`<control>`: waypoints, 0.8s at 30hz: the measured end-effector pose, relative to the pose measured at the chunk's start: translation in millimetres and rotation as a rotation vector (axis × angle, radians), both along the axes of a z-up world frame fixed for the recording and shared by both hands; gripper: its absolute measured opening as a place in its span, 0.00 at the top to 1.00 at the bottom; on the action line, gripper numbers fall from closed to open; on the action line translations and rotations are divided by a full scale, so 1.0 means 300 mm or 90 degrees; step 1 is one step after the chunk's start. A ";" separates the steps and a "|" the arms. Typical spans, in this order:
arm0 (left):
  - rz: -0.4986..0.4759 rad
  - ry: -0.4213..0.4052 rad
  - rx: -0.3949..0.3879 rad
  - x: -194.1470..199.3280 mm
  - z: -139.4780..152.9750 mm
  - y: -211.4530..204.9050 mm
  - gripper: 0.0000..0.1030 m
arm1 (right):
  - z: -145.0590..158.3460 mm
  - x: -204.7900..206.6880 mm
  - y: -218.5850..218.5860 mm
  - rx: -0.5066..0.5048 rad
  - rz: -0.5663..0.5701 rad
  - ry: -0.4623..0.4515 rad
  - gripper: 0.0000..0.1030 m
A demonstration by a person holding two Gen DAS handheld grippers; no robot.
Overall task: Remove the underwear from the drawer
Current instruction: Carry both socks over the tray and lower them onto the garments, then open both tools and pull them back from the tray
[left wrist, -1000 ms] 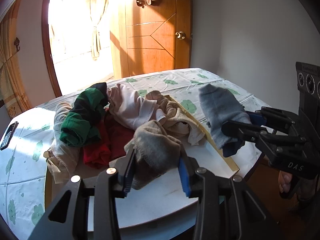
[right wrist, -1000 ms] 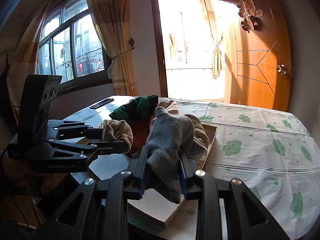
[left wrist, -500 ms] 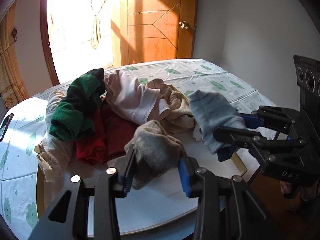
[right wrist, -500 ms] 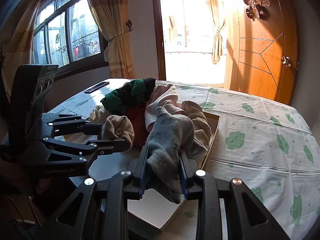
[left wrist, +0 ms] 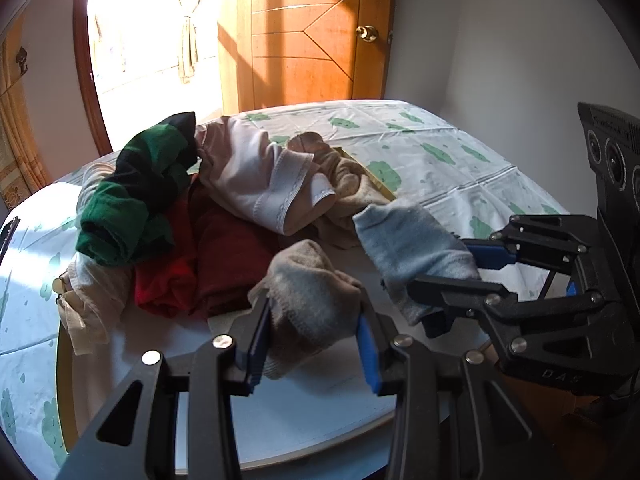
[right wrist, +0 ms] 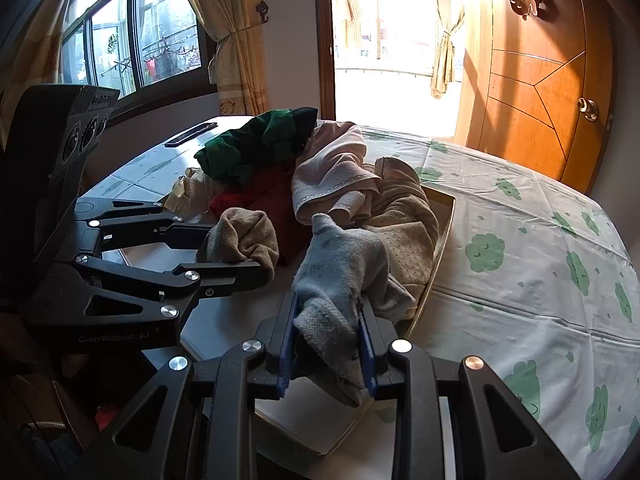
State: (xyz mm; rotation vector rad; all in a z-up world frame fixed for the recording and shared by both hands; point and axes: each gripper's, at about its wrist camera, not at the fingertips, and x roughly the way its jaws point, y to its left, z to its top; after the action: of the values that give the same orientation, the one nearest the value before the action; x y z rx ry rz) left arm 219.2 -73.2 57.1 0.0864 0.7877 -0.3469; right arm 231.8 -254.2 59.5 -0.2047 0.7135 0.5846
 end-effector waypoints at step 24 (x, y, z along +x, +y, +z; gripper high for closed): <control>-0.014 -0.008 -0.009 -0.074 -0.005 -0.013 0.41 | -0.019 -0.063 -0.039 0.036 -0.029 0.001 0.48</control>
State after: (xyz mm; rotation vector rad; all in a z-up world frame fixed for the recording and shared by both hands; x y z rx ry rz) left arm 197.2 -77.1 55.6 0.0833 0.7723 -0.3729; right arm 212.7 -265.8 53.9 -0.1350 0.7001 0.5615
